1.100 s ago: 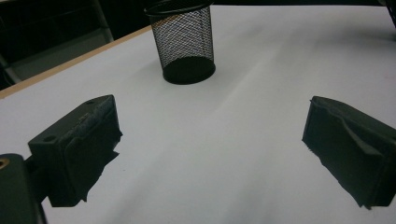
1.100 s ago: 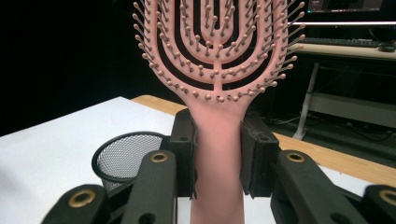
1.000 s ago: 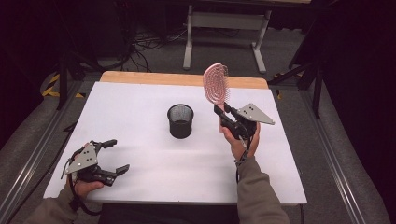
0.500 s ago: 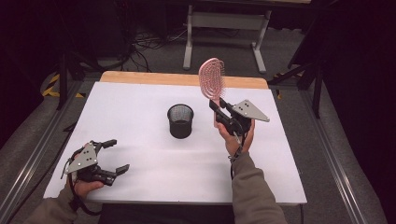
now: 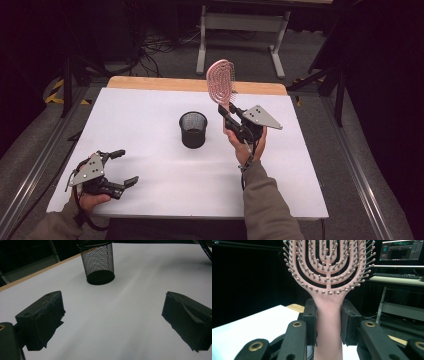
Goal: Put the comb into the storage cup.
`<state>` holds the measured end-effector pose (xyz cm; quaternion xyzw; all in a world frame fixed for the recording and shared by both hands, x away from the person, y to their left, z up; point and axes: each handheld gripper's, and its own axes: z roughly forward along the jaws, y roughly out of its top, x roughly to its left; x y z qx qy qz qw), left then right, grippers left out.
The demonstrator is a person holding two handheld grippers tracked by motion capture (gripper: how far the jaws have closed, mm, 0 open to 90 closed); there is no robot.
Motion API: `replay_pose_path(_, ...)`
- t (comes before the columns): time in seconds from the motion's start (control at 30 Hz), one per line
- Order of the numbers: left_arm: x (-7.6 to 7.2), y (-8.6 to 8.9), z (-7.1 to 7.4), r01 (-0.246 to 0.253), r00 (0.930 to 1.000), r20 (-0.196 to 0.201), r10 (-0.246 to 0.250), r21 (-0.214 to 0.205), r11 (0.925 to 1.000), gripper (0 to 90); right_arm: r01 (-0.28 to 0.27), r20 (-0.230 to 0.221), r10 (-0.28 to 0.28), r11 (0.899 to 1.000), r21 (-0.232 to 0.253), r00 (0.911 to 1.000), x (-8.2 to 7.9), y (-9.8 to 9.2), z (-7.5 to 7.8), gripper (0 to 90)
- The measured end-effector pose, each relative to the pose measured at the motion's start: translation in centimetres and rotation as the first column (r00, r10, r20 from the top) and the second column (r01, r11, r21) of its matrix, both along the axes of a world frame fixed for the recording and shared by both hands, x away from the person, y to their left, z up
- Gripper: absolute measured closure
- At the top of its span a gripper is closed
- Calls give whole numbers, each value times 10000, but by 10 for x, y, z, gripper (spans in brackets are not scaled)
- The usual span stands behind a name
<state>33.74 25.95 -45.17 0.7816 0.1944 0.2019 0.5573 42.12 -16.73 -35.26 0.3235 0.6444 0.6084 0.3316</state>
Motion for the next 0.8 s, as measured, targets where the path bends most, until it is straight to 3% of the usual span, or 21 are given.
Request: replay_pose_path(0.8, 0, 3, 1, -3, 10000, 94, 3, -14, 10000, 48, -326, 172, 322, 9993, 186, 9993, 11, 24, -1, 700)
